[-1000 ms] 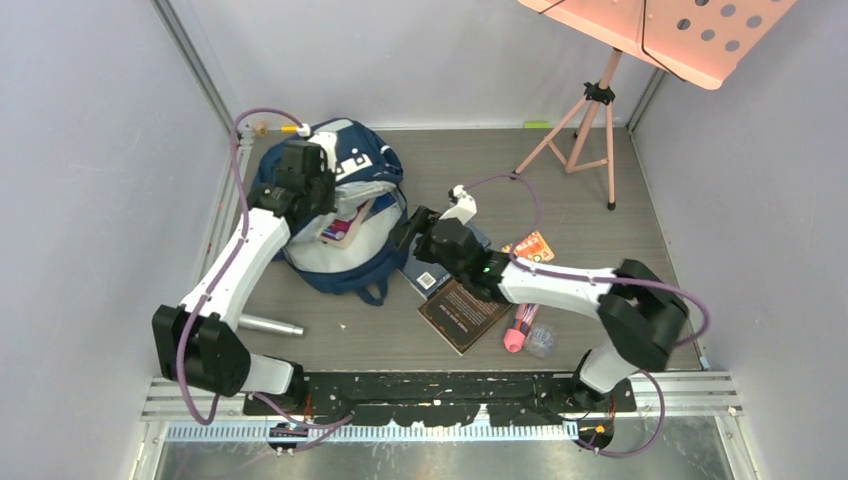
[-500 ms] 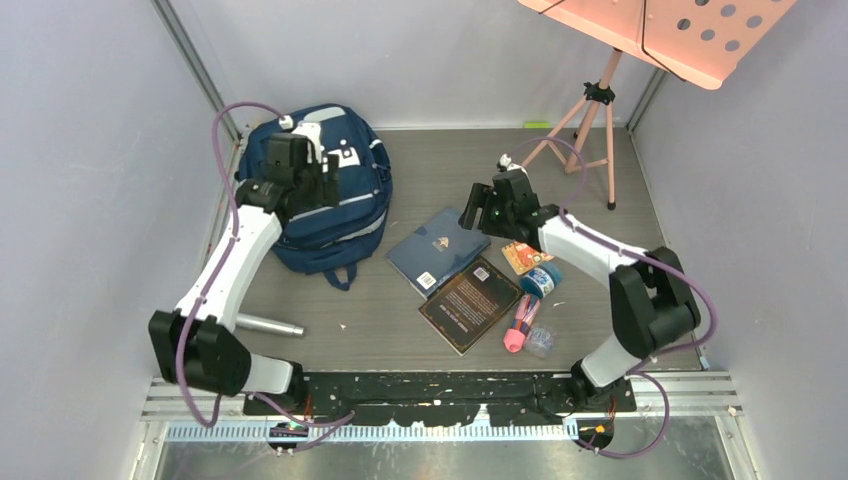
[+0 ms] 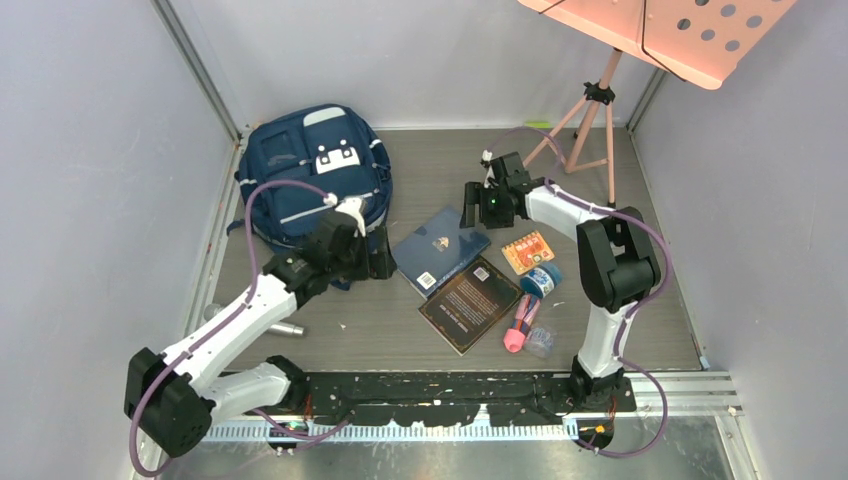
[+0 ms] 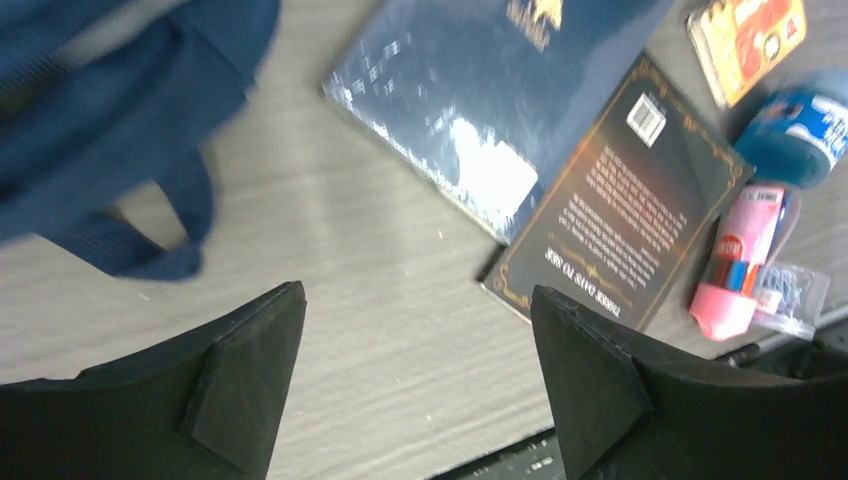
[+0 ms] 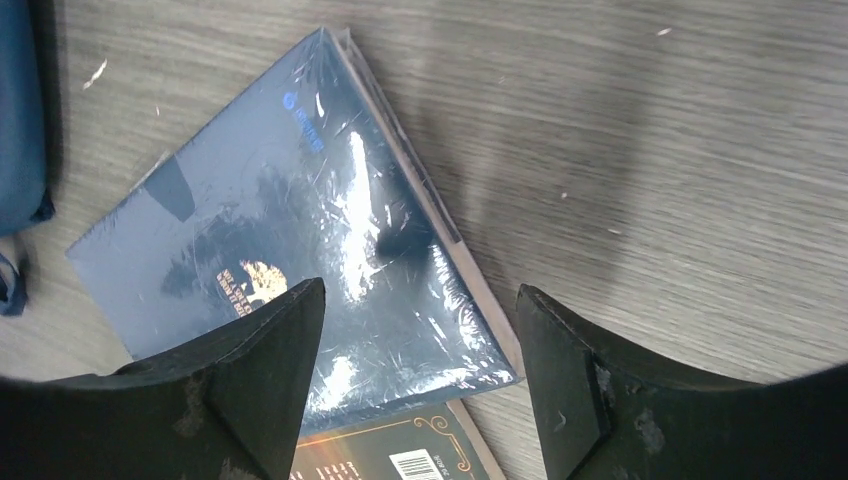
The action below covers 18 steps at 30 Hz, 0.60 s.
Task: Pack the student bag
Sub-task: Pick up the book from the center of the board.
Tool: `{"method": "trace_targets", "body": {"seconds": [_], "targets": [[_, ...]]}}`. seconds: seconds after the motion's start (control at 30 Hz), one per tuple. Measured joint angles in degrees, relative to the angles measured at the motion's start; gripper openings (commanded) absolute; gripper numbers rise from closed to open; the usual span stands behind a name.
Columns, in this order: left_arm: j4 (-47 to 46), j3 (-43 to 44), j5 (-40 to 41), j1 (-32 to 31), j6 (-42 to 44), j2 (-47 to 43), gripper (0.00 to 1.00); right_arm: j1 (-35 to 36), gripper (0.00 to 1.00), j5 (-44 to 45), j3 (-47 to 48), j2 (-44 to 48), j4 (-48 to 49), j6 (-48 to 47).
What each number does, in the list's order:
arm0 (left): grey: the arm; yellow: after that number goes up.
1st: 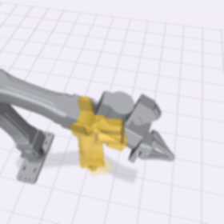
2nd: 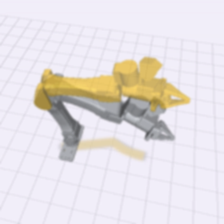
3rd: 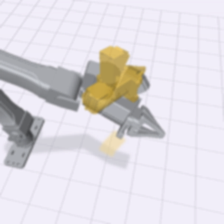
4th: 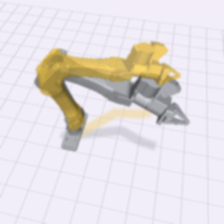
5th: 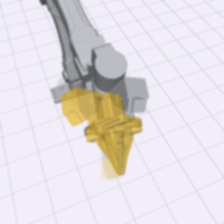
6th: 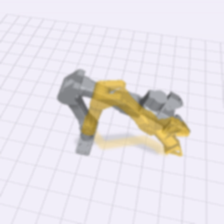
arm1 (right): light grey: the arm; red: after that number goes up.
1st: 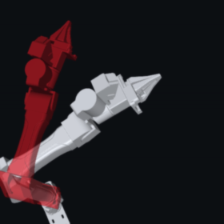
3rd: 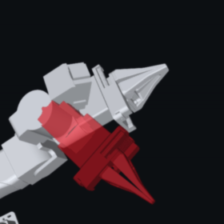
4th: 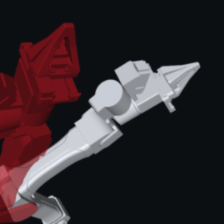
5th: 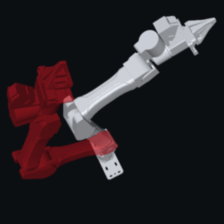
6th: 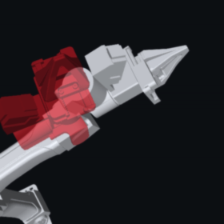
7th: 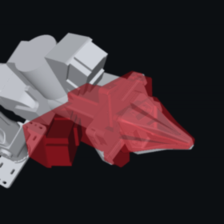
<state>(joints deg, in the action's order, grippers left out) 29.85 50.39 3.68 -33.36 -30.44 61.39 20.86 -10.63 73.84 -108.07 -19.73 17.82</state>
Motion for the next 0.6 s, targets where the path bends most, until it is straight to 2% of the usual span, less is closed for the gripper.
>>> {"method": "trace_targets", "body": {"seconds": [0.1, 0.3, 0.47, 0.6], "targets": [[-3.56, -6.49, -2.80, -0.55, -6.32, -0.13, 0.90, 0.09, 0.74, -3.02, 0.11, -0.76, -0.70, -1.53], [-12.57, -14.08, -6.29, -0.52, -15.54, -0.61, 0.97, 0.46, 0.70, -8.33, -1.20, -1.49, -0.09, -1.33], [-20.02, -18.99, -9.51, 1.22, -20.70, -0.50, 0.98, 2.99, 0.69, -12.35, -5.53, -0.42, 3.21, 2.16], [-21.16, -21.22, -10.21, 3.74, -21.86, -0.55, 1.00, 7.30, 0.69, -12.22, -8.33, 1.68, 3.56, 4.20]]}}
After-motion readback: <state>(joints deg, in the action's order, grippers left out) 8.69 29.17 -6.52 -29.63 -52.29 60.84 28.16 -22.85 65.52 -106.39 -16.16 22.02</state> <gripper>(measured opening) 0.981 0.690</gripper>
